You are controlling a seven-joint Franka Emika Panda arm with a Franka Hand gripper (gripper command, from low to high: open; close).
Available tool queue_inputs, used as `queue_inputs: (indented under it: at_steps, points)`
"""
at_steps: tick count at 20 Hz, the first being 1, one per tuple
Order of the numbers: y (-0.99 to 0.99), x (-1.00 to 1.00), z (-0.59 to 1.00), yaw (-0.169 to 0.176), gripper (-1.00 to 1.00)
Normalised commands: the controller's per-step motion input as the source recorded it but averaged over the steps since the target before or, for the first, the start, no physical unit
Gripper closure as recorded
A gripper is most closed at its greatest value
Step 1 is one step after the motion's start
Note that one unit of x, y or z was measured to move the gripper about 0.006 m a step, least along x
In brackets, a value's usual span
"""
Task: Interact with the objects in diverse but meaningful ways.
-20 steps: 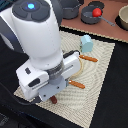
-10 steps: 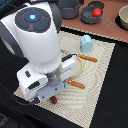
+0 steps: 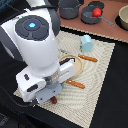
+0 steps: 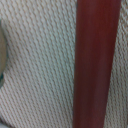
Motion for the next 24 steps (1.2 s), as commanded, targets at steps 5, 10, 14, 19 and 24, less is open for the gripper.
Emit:
queue_inputs:
  at_steps: [5, 10, 14, 19, 24]
  points:
    - [-0.13, 0.00, -0.07, 0.000, 1.00]
    - [-0.13, 0.00, -0.06, 0.000, 1.00]
    - [-0.05, 0.04, -0.01, 0.000, 1.00]
    - [0.21, -0.01, 0.77, -0.031, 1.00]
    - [0.48, 0.19, 1.00, -0.046, 1.00]
